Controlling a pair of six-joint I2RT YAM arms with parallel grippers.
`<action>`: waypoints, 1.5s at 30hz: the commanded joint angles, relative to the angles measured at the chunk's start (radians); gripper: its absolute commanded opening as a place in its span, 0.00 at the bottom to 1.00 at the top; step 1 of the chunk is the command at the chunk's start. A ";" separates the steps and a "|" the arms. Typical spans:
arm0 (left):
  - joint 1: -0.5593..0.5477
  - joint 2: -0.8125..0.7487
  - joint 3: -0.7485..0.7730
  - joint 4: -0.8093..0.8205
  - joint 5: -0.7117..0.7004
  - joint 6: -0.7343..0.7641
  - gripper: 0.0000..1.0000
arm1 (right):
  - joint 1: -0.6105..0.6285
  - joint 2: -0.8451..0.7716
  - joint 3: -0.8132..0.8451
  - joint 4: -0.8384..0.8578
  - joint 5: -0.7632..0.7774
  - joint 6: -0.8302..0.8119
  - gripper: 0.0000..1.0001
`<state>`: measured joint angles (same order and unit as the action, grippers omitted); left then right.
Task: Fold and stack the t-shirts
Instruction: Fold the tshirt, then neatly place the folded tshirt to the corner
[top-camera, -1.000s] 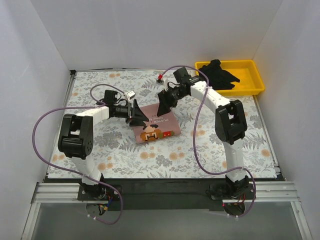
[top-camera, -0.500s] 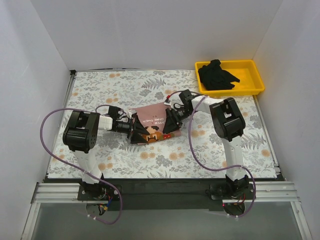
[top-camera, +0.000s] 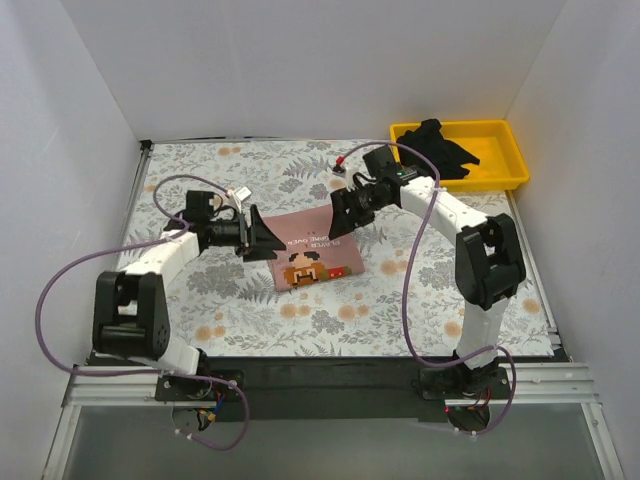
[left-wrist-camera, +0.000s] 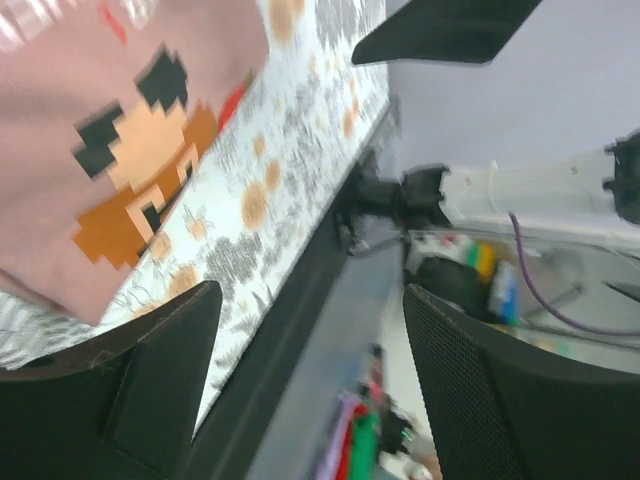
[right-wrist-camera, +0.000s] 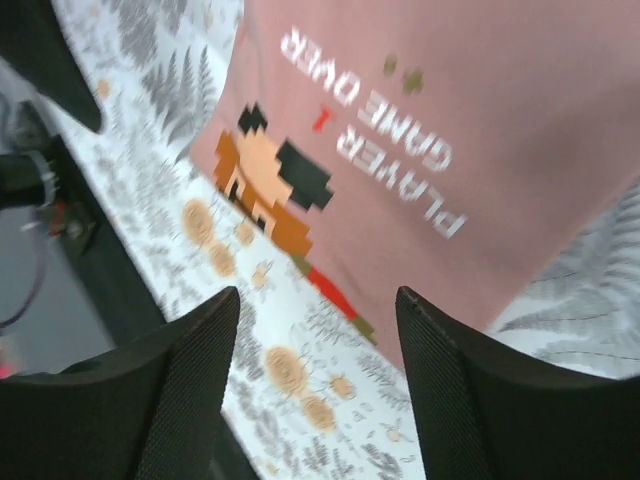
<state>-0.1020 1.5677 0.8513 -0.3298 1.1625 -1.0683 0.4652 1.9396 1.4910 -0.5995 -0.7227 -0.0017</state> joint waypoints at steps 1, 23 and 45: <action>0.070 -0.165 0.077 -0.061 -0.182 0.021 0.73 | 0.091 -0.051 0.093 -0.002 0.368 -0.034 0.71; 0.133 -0.385 0.314 -0.195 -0.624 0.223 0.84 | 0.225 0.228 0.120 -0.086 0.646 -0.165 0.92; 0.133 -0.314 0.417 -0.195 -0.561 0.295 0.85 | -0.566 -0.042 -0.365 -0.062 0.763 -0.758 0.98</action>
<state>0.0273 1.2503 1.2285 -0.5163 0.5781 -0.7940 -0.0154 1.7805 1.1366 -0.6266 -0.0925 -0.5934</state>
